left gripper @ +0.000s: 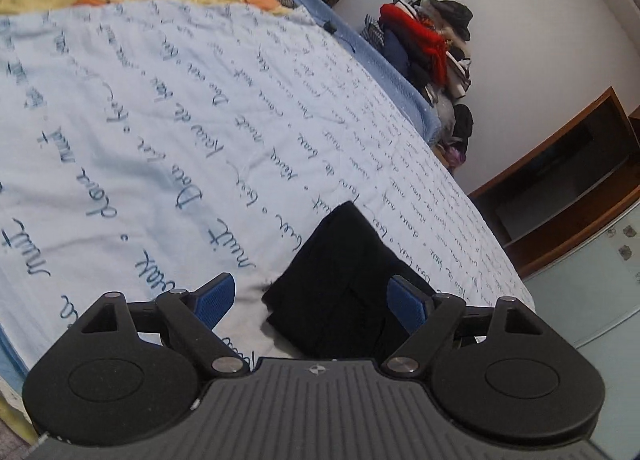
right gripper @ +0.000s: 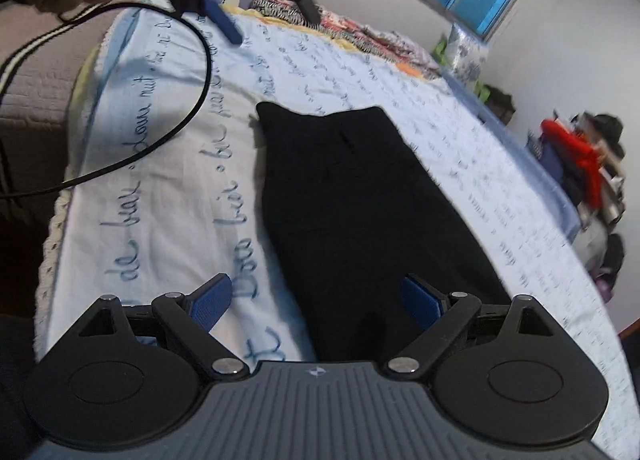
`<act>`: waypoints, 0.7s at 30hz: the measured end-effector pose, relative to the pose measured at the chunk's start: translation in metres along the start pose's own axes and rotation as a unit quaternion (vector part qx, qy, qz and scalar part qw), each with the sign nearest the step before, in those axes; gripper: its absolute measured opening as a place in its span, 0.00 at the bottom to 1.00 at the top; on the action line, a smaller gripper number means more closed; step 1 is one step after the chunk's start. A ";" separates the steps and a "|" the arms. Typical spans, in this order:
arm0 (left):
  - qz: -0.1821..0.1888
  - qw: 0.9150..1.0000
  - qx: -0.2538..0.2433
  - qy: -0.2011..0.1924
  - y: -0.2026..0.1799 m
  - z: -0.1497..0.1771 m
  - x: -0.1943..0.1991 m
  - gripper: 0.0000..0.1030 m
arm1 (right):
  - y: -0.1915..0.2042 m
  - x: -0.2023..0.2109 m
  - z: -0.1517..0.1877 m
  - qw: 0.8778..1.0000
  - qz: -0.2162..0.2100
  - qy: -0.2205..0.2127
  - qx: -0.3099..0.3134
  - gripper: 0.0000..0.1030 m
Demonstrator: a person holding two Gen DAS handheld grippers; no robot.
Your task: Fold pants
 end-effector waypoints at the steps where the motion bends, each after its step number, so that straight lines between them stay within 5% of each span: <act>1: 0.002 1.000 0.004 0.004 0.001 0.000 0.000 0.81 | 0.000 -0.001 -0.003 1.000 0.008 -0.001 0.000 0.89; 8: 0.014 0.999 0.017 0.032 0.009 0.000 -0.012 0.81 | -0.004 -0.018 -0.015 1.000 0.018 0.008 -0.009 0.90; 18: 0.015 0.998 0.042 0.042 0.024 0.005 -0.015 0.81 | -0.011 -0.065 -0.050 0.995 0.089 0.007 0.047 0.97; 20: 0.017 0.998 0.045 0.042 0.026 0.004 -0.015 0.81 | -0.007 -0.067 -0.053 0.995 0.076 -0.005 0.067 0.87; 21: 0.018 0.998 0.046 0.043 0.026 0.003 -0.014 0.82 | -0.005 -0.069 -0.054 0.996 0.054 -0.005 0.073 0.60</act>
Point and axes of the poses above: each gripper's, at about its wrist camera, not at the fingertips, and x roughly against the way its jaws point, y to its left, z to its underside, the point moved 3 cm from there along -x, roughly the way its jaws point, and after that the axes turned 12 degrees about -z, right-handed, at the moved point
